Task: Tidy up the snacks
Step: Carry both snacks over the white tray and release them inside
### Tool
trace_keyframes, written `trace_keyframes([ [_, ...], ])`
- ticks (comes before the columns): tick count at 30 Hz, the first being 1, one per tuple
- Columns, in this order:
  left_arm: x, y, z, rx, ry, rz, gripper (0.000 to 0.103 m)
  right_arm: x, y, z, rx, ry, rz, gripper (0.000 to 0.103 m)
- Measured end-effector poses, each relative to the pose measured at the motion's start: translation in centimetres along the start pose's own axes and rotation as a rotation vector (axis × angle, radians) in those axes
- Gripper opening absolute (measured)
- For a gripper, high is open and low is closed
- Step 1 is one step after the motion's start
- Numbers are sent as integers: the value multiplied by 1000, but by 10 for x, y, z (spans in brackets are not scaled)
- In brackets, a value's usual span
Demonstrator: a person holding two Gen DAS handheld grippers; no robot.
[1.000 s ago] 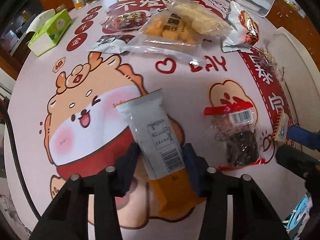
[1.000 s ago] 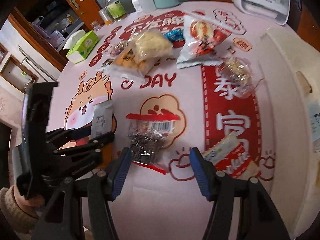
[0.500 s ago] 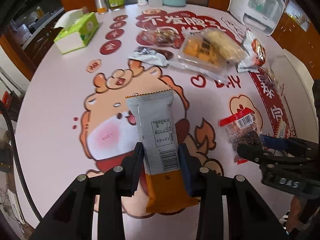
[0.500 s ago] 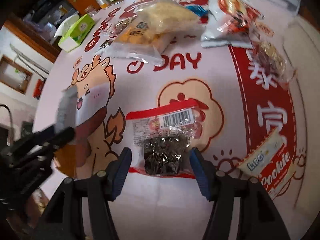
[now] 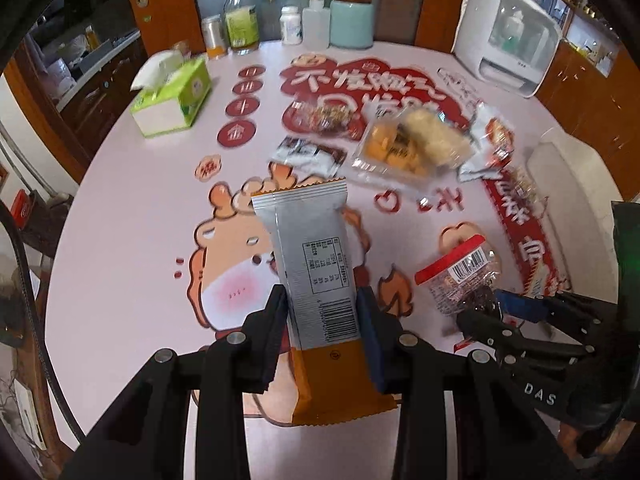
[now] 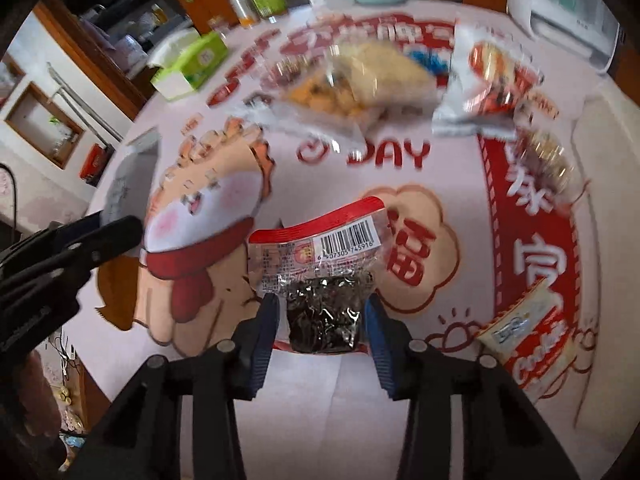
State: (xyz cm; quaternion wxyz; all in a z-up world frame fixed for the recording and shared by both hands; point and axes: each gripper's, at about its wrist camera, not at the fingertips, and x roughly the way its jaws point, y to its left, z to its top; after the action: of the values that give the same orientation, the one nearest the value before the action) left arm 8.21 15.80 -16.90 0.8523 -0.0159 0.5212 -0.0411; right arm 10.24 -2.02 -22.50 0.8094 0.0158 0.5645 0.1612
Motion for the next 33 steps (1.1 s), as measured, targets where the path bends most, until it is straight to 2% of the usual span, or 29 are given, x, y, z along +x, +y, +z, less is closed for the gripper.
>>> trace_keyframes([
  [6, -43, -37, 23, 35, -96, -34, 34, -63, -10, 7, -29, -130, 4, 43],
  [10, -76, -78, 44, 68, -177, -82, 34, -117, -40, 7, -19, -234, -18, 43],
  [17, -125, -192, 72, 186, -283, -203, 34, -205, -120, 2, 55, -379, -107, 44],
  [21, -129, -261, 83, 250, -302, -243, 34, -245, -179, 0, 104, -445, -185, 44],
  [27, -116, -345, 97, 290, -286, -254, 34, -279, -252, 5, 157, -506, -243, 44],
  [33, -96, -397, 113, 279, -247, -235, 34, -288, -303, 18, 166, -512, -256, 45],
])
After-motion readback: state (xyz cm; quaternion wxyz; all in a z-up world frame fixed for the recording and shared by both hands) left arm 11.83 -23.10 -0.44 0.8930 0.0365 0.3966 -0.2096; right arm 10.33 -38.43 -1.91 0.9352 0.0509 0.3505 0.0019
